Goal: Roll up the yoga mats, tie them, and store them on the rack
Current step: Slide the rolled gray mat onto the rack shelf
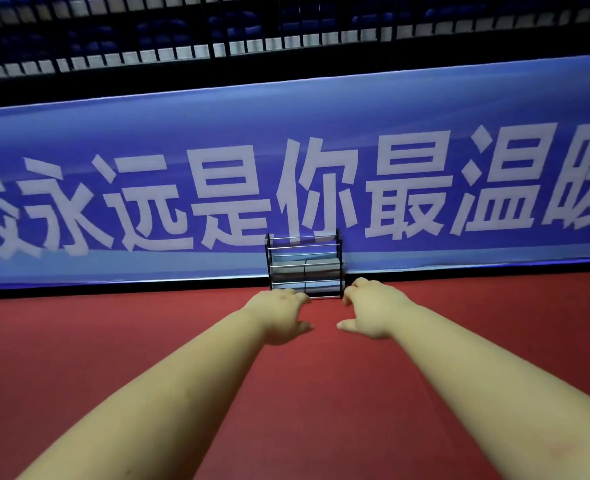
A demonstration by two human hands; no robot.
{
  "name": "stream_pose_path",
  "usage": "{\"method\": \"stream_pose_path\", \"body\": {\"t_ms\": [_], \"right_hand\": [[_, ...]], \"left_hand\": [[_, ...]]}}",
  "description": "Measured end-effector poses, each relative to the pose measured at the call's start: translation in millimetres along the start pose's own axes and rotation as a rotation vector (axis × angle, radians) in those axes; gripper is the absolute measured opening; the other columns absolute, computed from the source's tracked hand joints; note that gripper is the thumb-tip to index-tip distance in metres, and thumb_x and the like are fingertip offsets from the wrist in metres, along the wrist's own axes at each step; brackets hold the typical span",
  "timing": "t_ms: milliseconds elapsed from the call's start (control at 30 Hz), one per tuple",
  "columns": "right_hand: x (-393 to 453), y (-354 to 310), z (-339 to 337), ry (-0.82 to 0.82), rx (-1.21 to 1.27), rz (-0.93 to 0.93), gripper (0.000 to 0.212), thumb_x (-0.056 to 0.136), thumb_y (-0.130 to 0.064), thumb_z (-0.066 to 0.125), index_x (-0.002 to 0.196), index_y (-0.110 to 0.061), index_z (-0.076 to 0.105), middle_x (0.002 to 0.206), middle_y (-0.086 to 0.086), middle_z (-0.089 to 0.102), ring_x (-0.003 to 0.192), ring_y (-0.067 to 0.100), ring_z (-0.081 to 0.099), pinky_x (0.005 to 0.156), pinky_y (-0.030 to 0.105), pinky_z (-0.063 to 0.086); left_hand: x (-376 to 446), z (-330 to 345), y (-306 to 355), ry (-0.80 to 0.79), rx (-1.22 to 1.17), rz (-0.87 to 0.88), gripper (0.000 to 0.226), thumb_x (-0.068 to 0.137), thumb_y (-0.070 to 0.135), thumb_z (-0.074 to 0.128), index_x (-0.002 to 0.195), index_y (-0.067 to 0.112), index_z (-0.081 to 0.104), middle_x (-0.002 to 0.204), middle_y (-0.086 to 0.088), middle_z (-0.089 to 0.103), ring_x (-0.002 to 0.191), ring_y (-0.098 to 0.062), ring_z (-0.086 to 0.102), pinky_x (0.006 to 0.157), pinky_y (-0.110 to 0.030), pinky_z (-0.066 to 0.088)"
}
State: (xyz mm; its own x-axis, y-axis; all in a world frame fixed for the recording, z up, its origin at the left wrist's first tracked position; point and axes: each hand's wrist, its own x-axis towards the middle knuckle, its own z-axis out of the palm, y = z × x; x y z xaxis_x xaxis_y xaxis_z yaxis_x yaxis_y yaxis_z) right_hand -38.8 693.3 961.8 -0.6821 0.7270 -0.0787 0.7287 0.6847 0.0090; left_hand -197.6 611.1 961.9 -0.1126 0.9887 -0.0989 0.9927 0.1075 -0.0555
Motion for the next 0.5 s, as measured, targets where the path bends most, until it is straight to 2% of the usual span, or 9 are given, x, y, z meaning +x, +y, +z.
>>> {"method": "stream_pose_path", "body": {"t_ms": [133,267,500], "right_hand": [[-13.6,-26.4,5.7,-0.048,-0.06,-0.004,0.055,0.089,-0.054,0.053,0.129,-0.017,0.047,0.135,0.006,0.042,0.125,0.025,0.041,0.1,0.039,0.04],[-24.1,-57.4,-2.2,-0.021,-0.1,-0.015,0.055,0.089,-0.054,0.053,0.13,-0.017,0.046,0.134,0.006,0.042,0.124,0.025,0.042,0.101,0.038,0.04],[-54.7,-142.1,7.2,-0.038,-0.101,0.061,0.058,0.089,-0.052,0.055,0.135,-0.019,0.041,0.135,0.006,0.041,0.124,0.026,0.043,0.1,0.038,0.039]], "left_hand": [[-27.7,4.7,-11.8,-0.003,-0.027,-0.019,0.062,0.093,0.05,0.047,0.145,0.022,0.03,0.149,-0.005,0.035,0.135,-0.023,0.035,0.11,-0.038,0.031],[-57.2,9.7,-31.2,0.011,-0.057,-0.023,0.061,0.094,0.05,0.046,0.145,0.023,0.03,0.15,-0.004,0.033,0.136,-0.023,0.034,0.11,-0.037,0.031],[-127.9,50.9,-83.2,0.033,-0.084,0.028,0.06,0.095,0.049,0.044,0.146,0.024,0.026,0.148,-0.004,0.035,0.133,-0.024,0.037,0.106,-0.036,0.033]]}}
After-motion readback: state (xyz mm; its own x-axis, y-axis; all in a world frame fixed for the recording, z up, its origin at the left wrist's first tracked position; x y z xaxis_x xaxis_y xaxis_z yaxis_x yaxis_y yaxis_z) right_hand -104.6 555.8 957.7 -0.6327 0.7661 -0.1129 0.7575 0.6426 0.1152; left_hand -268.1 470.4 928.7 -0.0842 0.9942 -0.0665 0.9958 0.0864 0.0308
